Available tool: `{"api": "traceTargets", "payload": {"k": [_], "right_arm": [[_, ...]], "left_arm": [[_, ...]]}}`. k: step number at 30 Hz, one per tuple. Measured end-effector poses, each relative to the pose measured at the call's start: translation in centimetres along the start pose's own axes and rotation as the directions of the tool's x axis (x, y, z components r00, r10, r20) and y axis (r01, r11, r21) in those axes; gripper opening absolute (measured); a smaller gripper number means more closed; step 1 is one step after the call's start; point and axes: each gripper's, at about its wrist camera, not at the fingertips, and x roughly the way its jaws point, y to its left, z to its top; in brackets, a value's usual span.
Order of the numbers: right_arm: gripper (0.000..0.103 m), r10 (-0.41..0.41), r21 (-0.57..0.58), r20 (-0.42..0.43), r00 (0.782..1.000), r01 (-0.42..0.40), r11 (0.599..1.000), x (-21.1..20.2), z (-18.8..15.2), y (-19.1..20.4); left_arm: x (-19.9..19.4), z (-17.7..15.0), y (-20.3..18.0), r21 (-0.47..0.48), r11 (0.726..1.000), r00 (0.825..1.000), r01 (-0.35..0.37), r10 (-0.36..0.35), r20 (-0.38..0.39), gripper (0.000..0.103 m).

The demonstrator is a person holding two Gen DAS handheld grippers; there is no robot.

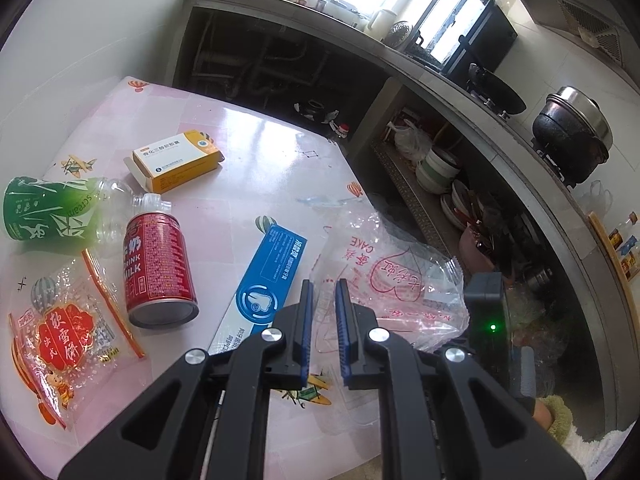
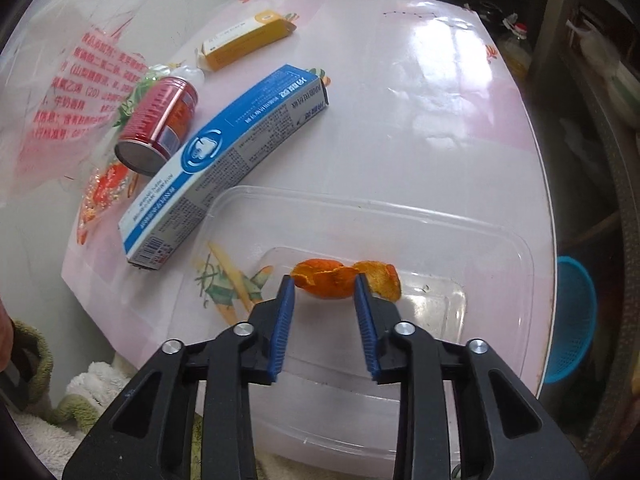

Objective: Collect trash
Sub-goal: 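Grasp the clear plastic bag with the left gripper while the right gripper grasps the orange peel, then carry the bag and peel over the blue wastebasket and open both grippers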

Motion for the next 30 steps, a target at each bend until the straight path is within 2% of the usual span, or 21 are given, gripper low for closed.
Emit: {"api": "traceTargets", "payload": {"k": [5,10,19,24,26,30], "right_arm": [[0.018,-0.006,0.002,0.004,1.000,0.006,1.000,0.4,0.2,-0.1],[0.011,0.025,0.035,0.018,1.000,-0.025,0.999,0.0,0.0,-0.8],[0.008,0.093,0.096,0.099,0.991,-0.102,0.990,-2.8,-0.4,-2.0],[0.008,0.128,0.143,0.188,0.974,-0.156,0.977,-6.2,-1.5,-3.6],[0.008,0.138,0.174,0.241,0.961,-0.183,0.968,-8.1,-2.2,-4.7],[0.008,0.088,0.259,0.346,0.934,-0.185,0.948,-12.0,-3.8,-7.7]], "left_arm": [[-0.1,0.0,0.3,-0.014,1.000,1.000,0.010,-0.010,0.002,0.010],[-0.1,0.0,0.7,-0.027,1.000,1.000,0.011,-0.011,0.003,0.010],[-1.2,0.3,0.9,-0.033,0.999,0.999,0.013,-0.012,0.029,0.010],[-1.7,1.2,-0.1,-0.016,0.999,0.999,0.028,-0.027,0.039,0.010],[-1.7,1.8,-0.9,0.000,0.999,0.998,0.044,-0.044,0.037,0.010],[-0.8,3.2,-3.9,0.076,0.993,0.996,0.088,-0.090,0.020,0.010]]}}
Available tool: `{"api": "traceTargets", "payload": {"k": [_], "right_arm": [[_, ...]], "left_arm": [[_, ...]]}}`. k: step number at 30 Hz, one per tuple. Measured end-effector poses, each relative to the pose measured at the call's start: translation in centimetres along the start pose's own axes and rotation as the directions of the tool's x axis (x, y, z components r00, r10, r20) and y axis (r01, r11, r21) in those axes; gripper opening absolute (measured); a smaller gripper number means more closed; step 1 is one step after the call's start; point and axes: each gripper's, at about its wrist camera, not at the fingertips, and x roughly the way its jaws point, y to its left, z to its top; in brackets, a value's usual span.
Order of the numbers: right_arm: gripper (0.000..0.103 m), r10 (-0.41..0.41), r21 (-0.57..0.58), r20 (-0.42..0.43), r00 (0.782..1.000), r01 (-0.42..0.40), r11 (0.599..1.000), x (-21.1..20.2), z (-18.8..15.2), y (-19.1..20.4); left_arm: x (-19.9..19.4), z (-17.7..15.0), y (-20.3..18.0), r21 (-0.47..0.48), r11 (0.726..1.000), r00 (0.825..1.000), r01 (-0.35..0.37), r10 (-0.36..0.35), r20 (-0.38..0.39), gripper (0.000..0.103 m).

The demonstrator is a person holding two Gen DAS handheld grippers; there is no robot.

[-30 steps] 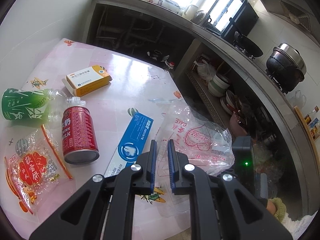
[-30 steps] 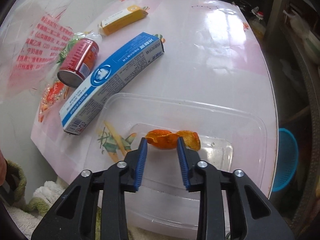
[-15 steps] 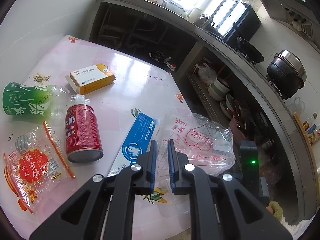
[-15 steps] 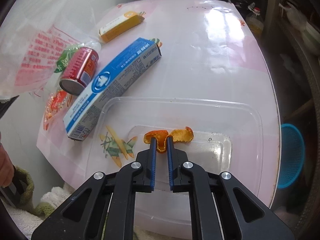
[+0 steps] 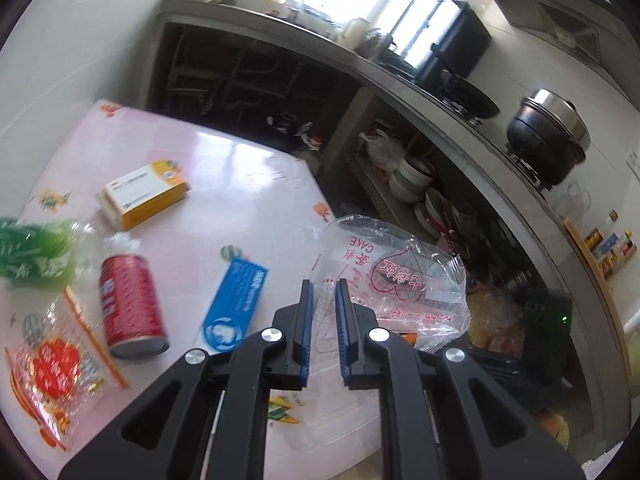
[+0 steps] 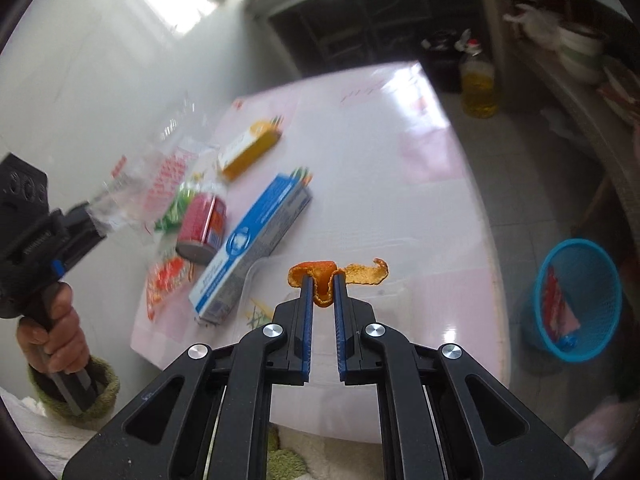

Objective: Collect trash
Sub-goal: 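Carry the bag and peel over the blue wastebasket and open both grippers, then move both open grippers back over the table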

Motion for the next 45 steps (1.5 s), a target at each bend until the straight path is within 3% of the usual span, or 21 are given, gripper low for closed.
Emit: {"api": "traceTargets", "payload": {"k": [5,8,11,16,22,25,29,30,31,33,36,40,45], "right_arm": [[0.009,-0.133,0.188,0.142,0.981,0.105,0.976,-6.4,-0.3,-7.0],[0.009,-0.202,0.320,0.165,0.966,0.141,0.937,-8.8,-1.8,-11.5],[0.009,-0.256,0.425,0.161,0.953,0.167,0.890,-10.0,-3.9,-15.4],[0.009,-0.293,0.566,0.114,0.949,0.180,0.805,-8.5,-7.4,-20.8],[0.009,-0.313,0.662,0.054,0.948,0.201,0.722,-5.2,-9.4,-26.6],[0.009,-0.314,0.690,0.032,0.949,0.206,0.694,-3.6,-9.5,-29.0],[0.014,-0.357,0.700,0.013,0.934,0.247,0.671,-1.0,-8.5,-32.1],[0.021,-0.363,0.701,0.009,0.932,0.253,0.667,-0.1,-8.4,-33.2],[0.038,-0.367,0.703,0.003,0.930,0.259,0.662,0.7,-8.4,-34.0],[0.049,-0.368,0.728,-0.029,0.929,0.272,0.630,2.1,-8.9,-35.7],[0.048,-0.343,0.769,-0.024,0.939,0.237,0.594,2.7,-10.0,-36.5],[0.049,-0.361,0.762,0.008,0.933,0.227,0.606,2.1,-11.3,-35.2],[0.049,-0.364,0.750,0.008,0.931,0.235,0.618,0.4,-11.8,-32.7]], "left_arm": [[3.6,2.1,-5.0,0.105,0.990,0.993,0.094,-0.086,-0.076,0.010],[7.3,3.0,-8.3,0.141,0.976,0.974,0.168,-0.142,-0.174,0.010],[12.3,3.2,-12.5,0.208,0.959,0.953,0.190,-0.130,-0.274,0.010],[20.5,1.7,-19.2,0.360,0.916,0.915,0.178,-0.019,-0.404,0.011],[31.7,-1.8,-25.3,0.514,0.844,0.842,0.155,0.159,-0.515,0.011],[36.7,-3.5,-27.4,0.547,0.823,0.808,0.151,0.216,-0.548,0.011],[41.6,-5.3,-29.9,0.569,0.806,0.793,0.164,0.236,-0.562,0.018],[43.0,-5.7,-30.5,0.565,0.811,0.784,0.154,0.247,-0.569,0.022],[43.9,-5.6,-30.5,0.545,0.826,0.780,0.143,0.245,-0.576,0.031],[44.7,-5.3,-30.6,0.493,0.863,0.778,0.113,0.231,-0.584,0.040],[44.1,-4.6,-30.7,0.458,0.879,0.780,0.130,0.195,-0.595,0.040],[40.9,-2.9,-30.3,0.443,0.881,0.814,0.165,0.132,-0.565,0.044],[35.4,-0.6,-28.3,0.341,0.913,0.817,0.226,0.013,-0.576,0.044]]}}
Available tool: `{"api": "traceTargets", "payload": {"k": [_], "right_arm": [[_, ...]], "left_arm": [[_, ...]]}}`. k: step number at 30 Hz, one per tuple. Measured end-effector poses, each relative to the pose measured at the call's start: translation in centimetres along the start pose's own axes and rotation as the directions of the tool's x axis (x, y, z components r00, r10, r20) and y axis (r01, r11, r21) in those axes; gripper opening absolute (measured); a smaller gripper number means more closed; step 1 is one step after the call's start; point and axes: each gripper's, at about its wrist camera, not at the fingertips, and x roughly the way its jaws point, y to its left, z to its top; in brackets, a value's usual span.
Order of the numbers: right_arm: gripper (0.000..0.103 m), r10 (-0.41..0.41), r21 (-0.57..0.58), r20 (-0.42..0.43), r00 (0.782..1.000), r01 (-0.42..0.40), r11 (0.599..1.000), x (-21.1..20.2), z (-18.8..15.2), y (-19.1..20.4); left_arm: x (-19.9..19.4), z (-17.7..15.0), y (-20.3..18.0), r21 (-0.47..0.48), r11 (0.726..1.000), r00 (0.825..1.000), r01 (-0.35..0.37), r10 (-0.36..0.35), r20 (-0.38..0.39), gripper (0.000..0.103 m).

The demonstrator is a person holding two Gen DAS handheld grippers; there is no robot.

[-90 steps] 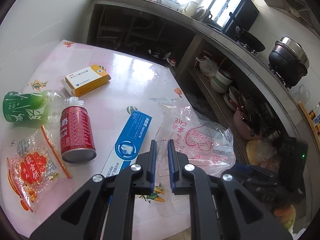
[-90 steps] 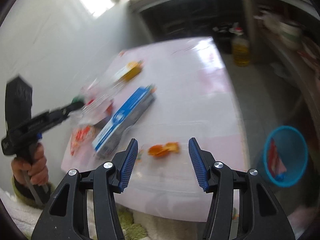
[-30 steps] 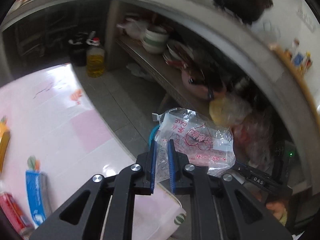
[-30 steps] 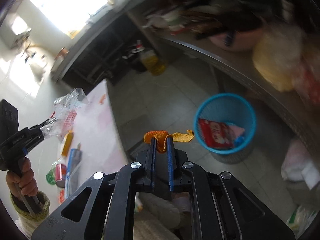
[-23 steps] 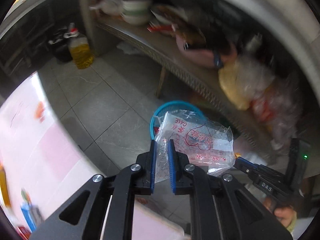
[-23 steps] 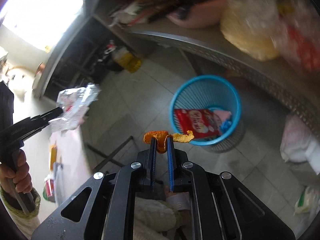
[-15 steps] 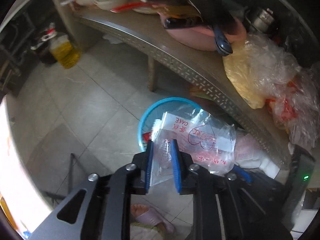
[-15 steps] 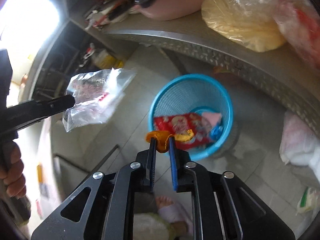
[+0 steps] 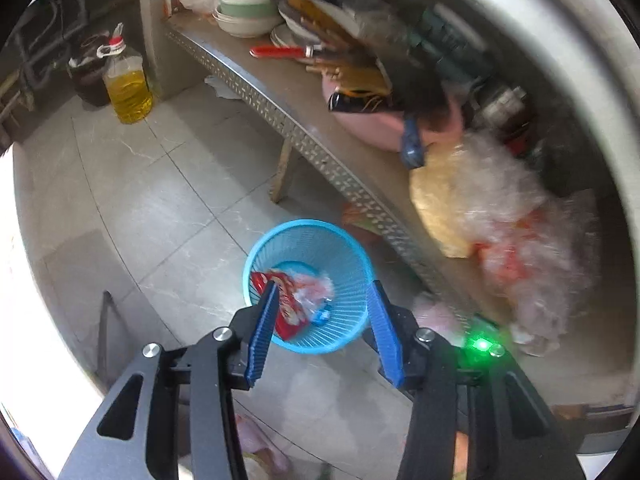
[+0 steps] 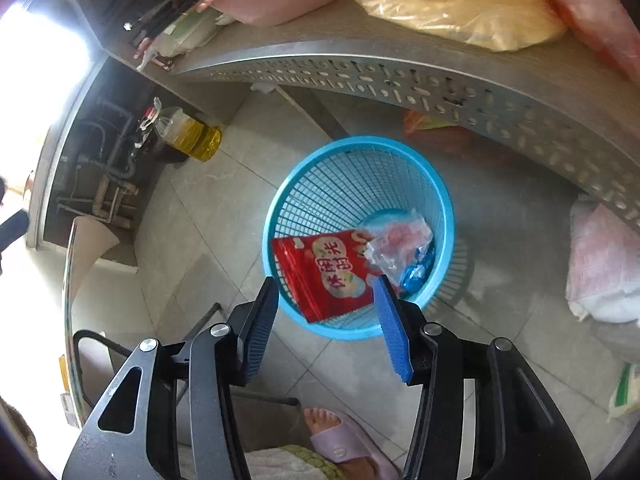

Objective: Collect trash
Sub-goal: 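Move both open grippers back over the table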

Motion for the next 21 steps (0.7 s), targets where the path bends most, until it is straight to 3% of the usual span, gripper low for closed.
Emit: {"api": "traceTargets", "payload": {"k": [3,5,8,12,14,17,21], "right_arm": [[0.051,0.047,-0.028,-0.015,0.999,-0.047,0.998,-1.7,-0.7,1.2],[0.055,0.082,-0.073,-0.023,0.996,-0.083,0.994,-3.7,-1.9,2.6],[0.055,0.128,-0.159,-0.048,0.991,-0.134,0.978,-6.0,-3.1,5.5],[0.056,0.187,-0.277,-0.091,0.978,-0.205,0.939,-8.2,-4.9,10.2],[0.058,0.230,-0.334,-0.126,0.965,-0.259,0.906,-9.1,-5.9,13.2],[0.064,0.266,-0.407,-0.180,0.947,-0.318,0.856,-9.4,-7.6,17.6],[0.065,0.271,-0.497,-0.256,0.928,-0.366,0.787,-8.8,-10.5,22.7]], "left_arm": [[-4.6,-2.3,0.9,-0.014,1.000,0.998,0.014,-0.013,0.067,0.045],[-8.9,-5.2,1.9,-0.032,0.999,0.985,0.000,0.005,0.172,0.048],[-14.4,-10.1,3.8,-0.039,0.998,0.957,-0.047,0.056,0.284,0.052],[-20.2,-17.8,7.1,-0.099,0.983,0.901,-0.152,0.179,0.394,0.060],[-22.0,-21.4,8.9,-0.159,0.970,0.878,-0.186,0.236,0.417,0.063],[-23.6,-26.8,11.8,-0.269,0.940,0.857,-0.211,0.311,0.412,0.064],[-24.4,-32.7,14.9,-0.409,0.894,0.850,-0.184,0.354,0.390,0.064]]}}
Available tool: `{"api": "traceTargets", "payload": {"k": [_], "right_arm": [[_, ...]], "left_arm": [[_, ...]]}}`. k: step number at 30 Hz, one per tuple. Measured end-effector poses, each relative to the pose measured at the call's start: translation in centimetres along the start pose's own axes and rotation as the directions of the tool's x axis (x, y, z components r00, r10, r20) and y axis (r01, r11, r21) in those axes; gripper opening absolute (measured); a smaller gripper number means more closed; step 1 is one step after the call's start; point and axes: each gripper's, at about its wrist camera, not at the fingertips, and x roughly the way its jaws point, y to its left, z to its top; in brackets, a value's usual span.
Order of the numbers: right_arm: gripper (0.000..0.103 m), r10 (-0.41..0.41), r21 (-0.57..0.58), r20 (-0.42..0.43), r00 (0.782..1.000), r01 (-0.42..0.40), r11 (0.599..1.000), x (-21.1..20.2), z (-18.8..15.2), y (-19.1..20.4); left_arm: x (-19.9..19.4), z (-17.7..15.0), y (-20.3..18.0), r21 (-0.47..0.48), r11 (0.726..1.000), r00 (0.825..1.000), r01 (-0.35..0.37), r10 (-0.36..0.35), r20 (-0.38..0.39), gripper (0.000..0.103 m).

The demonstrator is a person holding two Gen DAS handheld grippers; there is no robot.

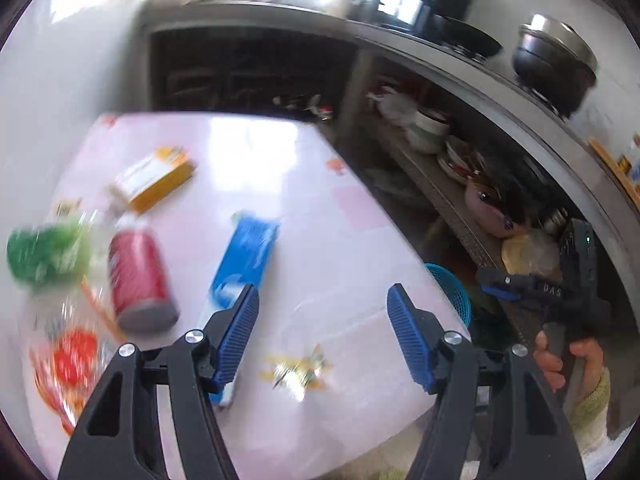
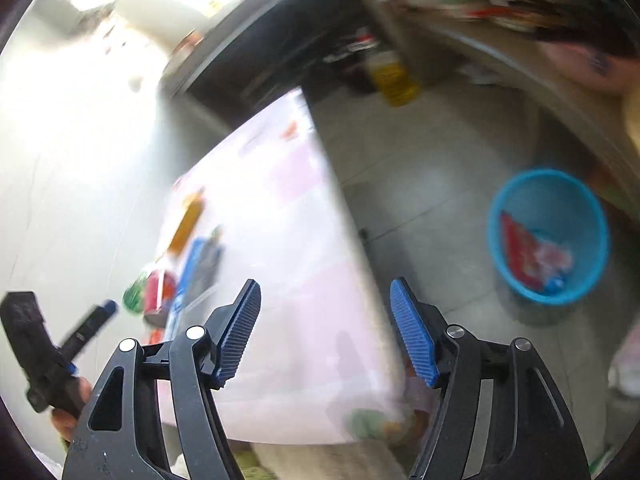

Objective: Collect trash
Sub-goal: 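Move both open grippers back over the table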

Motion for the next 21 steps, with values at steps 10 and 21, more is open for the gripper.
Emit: {"api": "traceTargets", "payload": {"k": [10,21], "right_arm": [[0.062,-0.168,-0.133,-0.055,0.984,0.160,0.978,2.4,-1.7,4.6],[0.014,-0.307,-0.194,-0.111,0.945,0.282,0.940,5.6,-2.8,5.5]], "left_arm": [[-0.8,-4.1,4.3,-0.152,0.980,0.991,0.130,-0.130,0.007,0.065],[-2.6,-6.1,6.4,-0.103,0.977,0.981,0.188,-0.182,0.064,0.065]]}}
